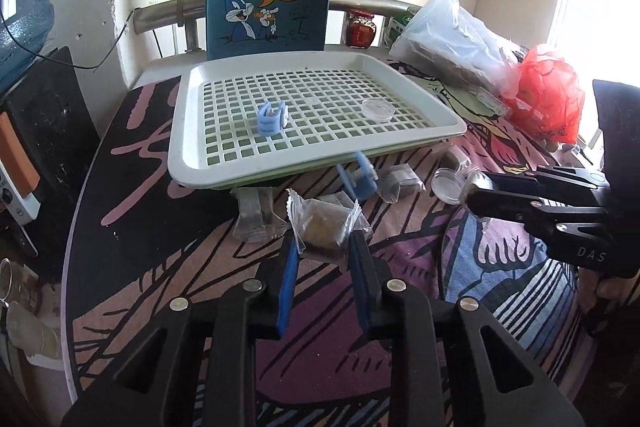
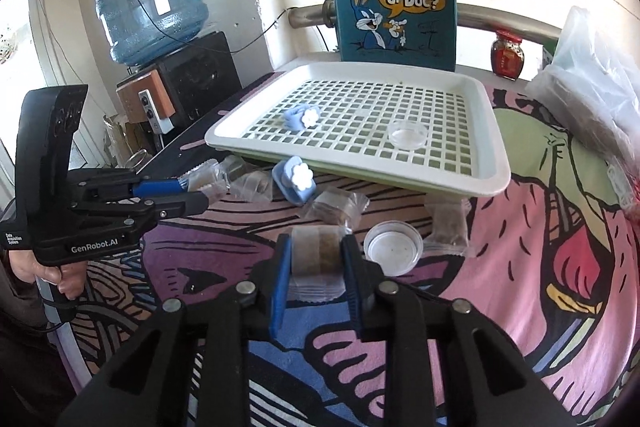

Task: Organize objects
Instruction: 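Grasp a clear bag of brown items with the left gripper while the right grasps another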

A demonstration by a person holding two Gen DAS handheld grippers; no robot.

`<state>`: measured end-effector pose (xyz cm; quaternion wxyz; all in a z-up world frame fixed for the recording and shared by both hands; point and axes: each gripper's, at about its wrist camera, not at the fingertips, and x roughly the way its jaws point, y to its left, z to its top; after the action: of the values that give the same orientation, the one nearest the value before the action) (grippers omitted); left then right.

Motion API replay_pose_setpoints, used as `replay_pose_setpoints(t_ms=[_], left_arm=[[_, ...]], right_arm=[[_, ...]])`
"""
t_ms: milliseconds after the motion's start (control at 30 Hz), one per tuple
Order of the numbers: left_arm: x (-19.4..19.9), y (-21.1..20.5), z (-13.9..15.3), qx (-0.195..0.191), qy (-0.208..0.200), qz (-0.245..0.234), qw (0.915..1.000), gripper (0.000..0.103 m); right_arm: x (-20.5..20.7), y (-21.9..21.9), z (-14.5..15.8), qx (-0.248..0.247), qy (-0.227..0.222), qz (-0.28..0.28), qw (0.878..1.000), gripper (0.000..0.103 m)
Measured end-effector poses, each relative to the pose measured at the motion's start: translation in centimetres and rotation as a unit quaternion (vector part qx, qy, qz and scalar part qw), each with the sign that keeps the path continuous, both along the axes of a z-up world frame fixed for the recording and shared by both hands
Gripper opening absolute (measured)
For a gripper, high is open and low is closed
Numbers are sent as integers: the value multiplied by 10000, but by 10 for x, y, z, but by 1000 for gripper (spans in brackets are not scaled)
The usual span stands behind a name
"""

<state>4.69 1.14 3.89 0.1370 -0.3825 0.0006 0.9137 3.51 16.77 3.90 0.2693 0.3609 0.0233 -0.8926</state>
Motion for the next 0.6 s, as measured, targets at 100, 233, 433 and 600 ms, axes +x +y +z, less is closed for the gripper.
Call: replay_pose_setpoints(t_ms=[100,233,433,600], left_arm=[[2,6,11,-17,364,5,9993,23],[-4,15,22,-22,844,20,9964,23],[-6,23,17,-336,1360,158,9900,24],[-8,24,9,-448,1277,197,9906,24]], right_arm=[[-2,-3,4,-56,105,-24,9999,24],[-3,-9,16,-226,565,-72,9981,24],[-10,-12,16,-311,938,-253,9948,24],[-16,-11,4,-356,740,-253,9963,24]])
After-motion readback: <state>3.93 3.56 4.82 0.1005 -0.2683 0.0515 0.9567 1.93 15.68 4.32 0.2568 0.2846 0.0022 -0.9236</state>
